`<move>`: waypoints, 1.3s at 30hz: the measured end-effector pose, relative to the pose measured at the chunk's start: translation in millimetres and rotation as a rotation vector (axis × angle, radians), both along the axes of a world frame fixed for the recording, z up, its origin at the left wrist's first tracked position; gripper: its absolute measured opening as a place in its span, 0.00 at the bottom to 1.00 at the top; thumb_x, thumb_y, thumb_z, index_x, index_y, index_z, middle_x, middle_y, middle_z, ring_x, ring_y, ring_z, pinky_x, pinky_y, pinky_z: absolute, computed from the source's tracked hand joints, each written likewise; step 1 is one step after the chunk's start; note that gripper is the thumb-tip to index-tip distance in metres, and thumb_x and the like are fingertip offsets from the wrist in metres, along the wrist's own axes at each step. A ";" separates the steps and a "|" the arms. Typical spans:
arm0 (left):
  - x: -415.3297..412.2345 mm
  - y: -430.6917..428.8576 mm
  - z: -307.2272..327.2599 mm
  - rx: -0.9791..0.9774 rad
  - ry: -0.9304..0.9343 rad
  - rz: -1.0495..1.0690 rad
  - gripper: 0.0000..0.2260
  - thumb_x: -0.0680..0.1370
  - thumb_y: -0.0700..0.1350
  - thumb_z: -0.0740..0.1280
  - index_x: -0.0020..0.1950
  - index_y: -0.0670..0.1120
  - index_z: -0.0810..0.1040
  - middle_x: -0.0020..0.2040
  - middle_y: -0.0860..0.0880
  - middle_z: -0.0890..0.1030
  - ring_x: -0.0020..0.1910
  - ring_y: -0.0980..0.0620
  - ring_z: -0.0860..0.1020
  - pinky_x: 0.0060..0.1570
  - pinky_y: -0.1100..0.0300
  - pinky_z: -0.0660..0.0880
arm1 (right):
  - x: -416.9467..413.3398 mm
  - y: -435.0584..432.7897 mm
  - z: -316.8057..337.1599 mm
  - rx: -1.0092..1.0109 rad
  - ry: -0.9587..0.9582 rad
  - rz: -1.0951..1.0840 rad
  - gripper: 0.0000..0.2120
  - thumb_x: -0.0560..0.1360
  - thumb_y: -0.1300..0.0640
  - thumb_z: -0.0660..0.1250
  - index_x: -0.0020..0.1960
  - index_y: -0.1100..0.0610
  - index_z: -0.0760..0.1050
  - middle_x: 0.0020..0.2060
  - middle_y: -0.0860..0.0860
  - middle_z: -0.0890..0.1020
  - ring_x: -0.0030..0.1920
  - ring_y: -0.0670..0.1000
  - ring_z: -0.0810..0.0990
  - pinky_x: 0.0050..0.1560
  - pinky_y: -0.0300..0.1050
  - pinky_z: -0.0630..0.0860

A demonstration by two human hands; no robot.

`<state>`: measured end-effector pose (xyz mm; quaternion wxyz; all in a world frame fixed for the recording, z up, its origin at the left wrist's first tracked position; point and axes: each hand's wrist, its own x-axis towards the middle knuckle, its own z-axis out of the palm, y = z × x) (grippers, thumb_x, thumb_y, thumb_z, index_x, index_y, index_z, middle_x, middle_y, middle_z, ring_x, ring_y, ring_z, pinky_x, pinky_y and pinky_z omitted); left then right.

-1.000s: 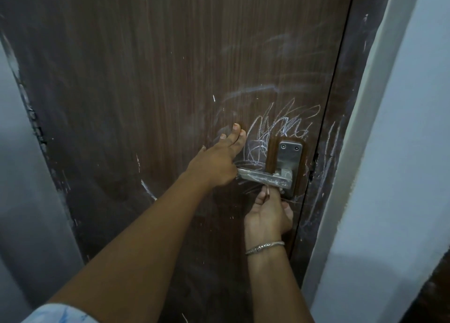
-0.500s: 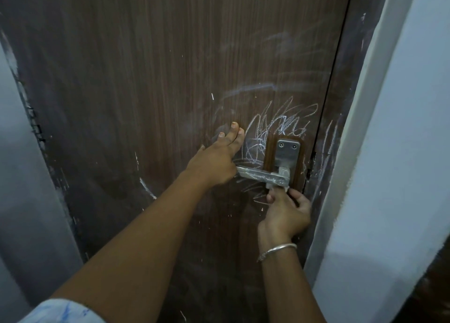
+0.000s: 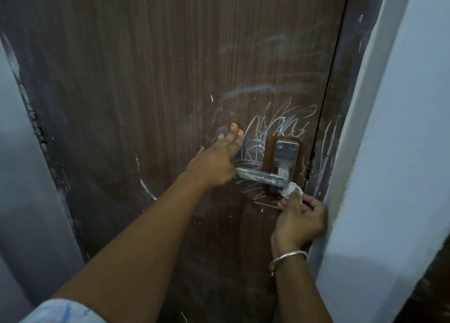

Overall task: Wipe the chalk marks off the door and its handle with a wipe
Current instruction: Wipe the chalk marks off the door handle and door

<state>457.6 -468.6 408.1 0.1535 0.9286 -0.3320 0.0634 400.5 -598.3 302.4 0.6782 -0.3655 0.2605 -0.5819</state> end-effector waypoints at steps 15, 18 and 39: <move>-1.0 -0.1 1.8 -0.009 0.015 0.012 0.37 0.75 0.34 0.57 0.76 0.54 0.39 0.76 0.57 0.34 0.77 0.51 0.40 0.72 0.39 0.45 | 6.0 9.0 -14.5 -0.290 0.215 0.050 0.06 0.70 0.65 0.70 0.43 0.57 0.75 0.33 0.54 0.81 0.35 0.54 0.82 0.33 0.40 0.76; -0.3 -0.2 1.2 -0.005 0.013 0.010 0.37 0.75 0.34 0.57 0.76 0.54 0.39 0.75 0.57 0.33 0.77 0.51 0.40 0.73 0.39 0.45 | 2.2 4.1 -19.6 -0.207 0.189 0.053 0.08 0.70 0.65 0.71 0.44 0.56 0.75 0.35 0.54 0.81 0.36 0.54 0.82 0.34 0.40 0.78; 1.9 0.3 -0.9 -0.023 0.005 -0.006 0.37 0.76 0.34 0.57 0.76 0.54 0.39 0.76 0.57 0.34 0.76 0.50 0.39 0.72 0.40 0.44 | -27.9 -18.0 36.4 -0.854 0.299 -0.157 0.12 0.72 0.68 0.67 0.53 0.59 0.80 0.46 0.55 0.82 0.45 0.50 0.79 0.46 0.42 0.77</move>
